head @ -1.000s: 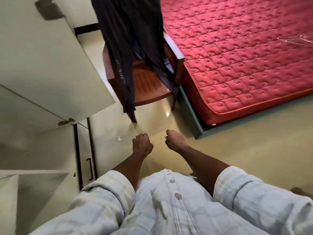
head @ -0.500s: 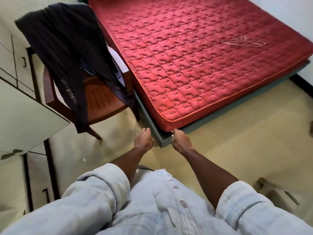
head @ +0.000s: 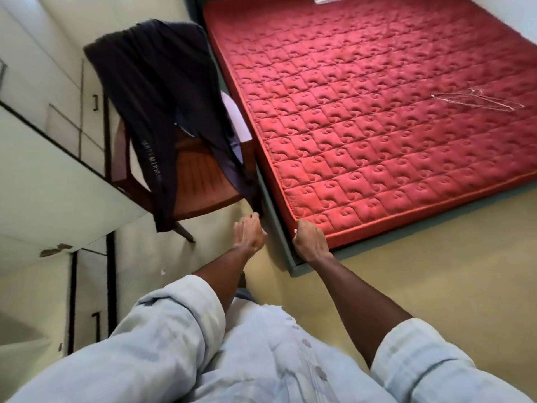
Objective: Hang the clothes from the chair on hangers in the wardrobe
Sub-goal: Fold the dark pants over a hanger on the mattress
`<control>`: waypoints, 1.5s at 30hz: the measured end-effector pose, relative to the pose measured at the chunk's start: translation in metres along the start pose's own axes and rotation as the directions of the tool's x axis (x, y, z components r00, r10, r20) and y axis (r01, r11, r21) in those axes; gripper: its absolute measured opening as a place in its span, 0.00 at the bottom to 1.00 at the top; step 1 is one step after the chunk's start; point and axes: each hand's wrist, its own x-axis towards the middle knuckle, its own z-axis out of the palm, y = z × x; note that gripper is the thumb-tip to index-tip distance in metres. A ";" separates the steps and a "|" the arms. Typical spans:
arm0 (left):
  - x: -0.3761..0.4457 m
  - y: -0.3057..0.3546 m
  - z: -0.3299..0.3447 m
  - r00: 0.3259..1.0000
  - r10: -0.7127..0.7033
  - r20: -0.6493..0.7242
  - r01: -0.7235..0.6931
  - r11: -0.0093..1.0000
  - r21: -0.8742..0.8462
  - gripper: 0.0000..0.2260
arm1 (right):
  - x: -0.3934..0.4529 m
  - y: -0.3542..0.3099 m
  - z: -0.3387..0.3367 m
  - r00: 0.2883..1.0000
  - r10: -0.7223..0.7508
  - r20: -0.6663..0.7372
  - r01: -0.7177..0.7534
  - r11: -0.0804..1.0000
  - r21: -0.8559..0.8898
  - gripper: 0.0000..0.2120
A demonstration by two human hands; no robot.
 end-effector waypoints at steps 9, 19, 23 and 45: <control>0.125 -0.143 -0.076 0.970 -0.213 -0.118 0.198 0.972 -0.130 0.18 | 0.154 -0.155 0.004 0.969 -0.240 0.055 0.243 0.969 -0.051 0.10; 0.367 -0.305 -0.234 0.925 -0.317 -0.209 0.241 0.915 -0.322 0.19 | 0.387 -0.347 -0.026 0.978 -0.208 0.034 0.208 0.978 -0.006 0.10; 0.461 -0.354 -0.305 0.846 -0.458 -0.274 0.252 0.796 -0.551 0.13 | 0.480 -0.415 -0.063 0.975 -0.218 -0.042 0.217 0.976 -0.027 0.10; 0.649 -0.461 -0.417 0.597 -0.798 0.086 0.399 0.202 -0.894 0.21 | 0.669 -0.538 -0.107 0.946 -0.300 -0.121 0.279 0.946 -0.166 0.27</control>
